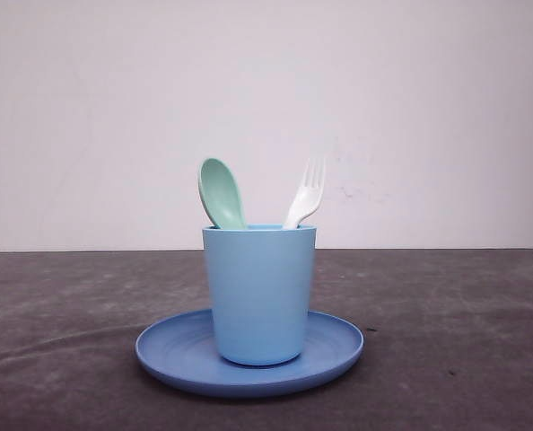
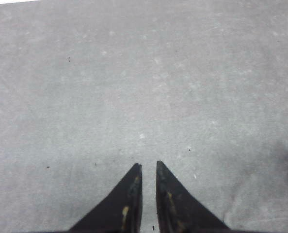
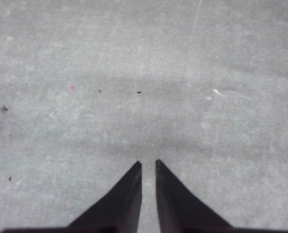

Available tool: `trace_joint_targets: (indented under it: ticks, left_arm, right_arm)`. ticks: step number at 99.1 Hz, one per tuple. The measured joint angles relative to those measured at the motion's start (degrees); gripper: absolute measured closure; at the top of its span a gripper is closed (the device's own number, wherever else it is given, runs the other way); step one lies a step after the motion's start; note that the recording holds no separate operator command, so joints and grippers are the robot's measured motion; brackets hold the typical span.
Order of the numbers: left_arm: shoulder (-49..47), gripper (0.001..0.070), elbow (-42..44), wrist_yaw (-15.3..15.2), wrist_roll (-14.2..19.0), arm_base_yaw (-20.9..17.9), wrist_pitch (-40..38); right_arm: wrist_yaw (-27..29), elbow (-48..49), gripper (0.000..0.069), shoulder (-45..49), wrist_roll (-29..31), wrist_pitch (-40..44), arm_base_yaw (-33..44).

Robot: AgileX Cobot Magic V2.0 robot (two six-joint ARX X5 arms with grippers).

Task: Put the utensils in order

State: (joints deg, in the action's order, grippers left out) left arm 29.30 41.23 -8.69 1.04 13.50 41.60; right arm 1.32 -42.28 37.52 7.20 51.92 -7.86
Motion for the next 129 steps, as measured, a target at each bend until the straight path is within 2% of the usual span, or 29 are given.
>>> trace_joint_targets:
  ticks: [49, 59, 66, 73, 85, 91, 101, 111, 129]
  left_arm:
    - [0.0, 0.0683, 0.0, 0.0, 0.0, 0.0, 0.0]
    - [-0.4, 0.0684, -0.1, -3.2, -0.7, -0.3, -0.3]
    - [-2.5, 0.0684, -1.8, -3.3, -1.1, -2.4, -2.3]
    - [-5.9, 0.0684, -5.5, -1.2, -1.5, -5.4, -6.1]
    - [-13.9, 0.0684, -15.2, 5.9, -1.7, -11.3, -16.3]
    - [-17.9, 0.0684, -20.5, 7.7, -1.4, -13.0, -21.1]
    - [-24.3, 0.0684, -28.6, 8.3, 0.3, -13.5, -26.6]
    - [-29.2, 0.0684, -34.2, 8.5, 2.3, -13.5, -27.0]
    - [-27.8, 0.0684, -35.3, 8.9, 4.1, -13.5, -26.4]
  right_arm:
    - [0.0, 0.0, 0.0656, 0.0, 0.0, -5.4, 0.0]
    - [0.0, 0.0, 0.0656, 0.0, 0.0, -7.0, 0.0]
    - [0.0, 0.0, 0.0656, 0.0, 0.0, -7.7, 0.0]
    - [0.0, 0.0, 0.0656, 0.0, 0.0, -8.5, 0.0]
    - [0.0, 0.0, 0.0656, 0.0, 0.0, -10.4, 0.0]
    - [0.0, 0.0, 0.0656, 0.0, 0.0, -10.7, 0.0]
    - [0.0, 0.0, 0.0656, 0.0, 0.0, -11.9, 0.0]
    - [0.0, 0.0, 0.0656, 0.0, 0.0, -13.0, 0.0]
    - [0.0, 0.0, 0.0656, 0.0, 0.0, -13.7, 0.0]
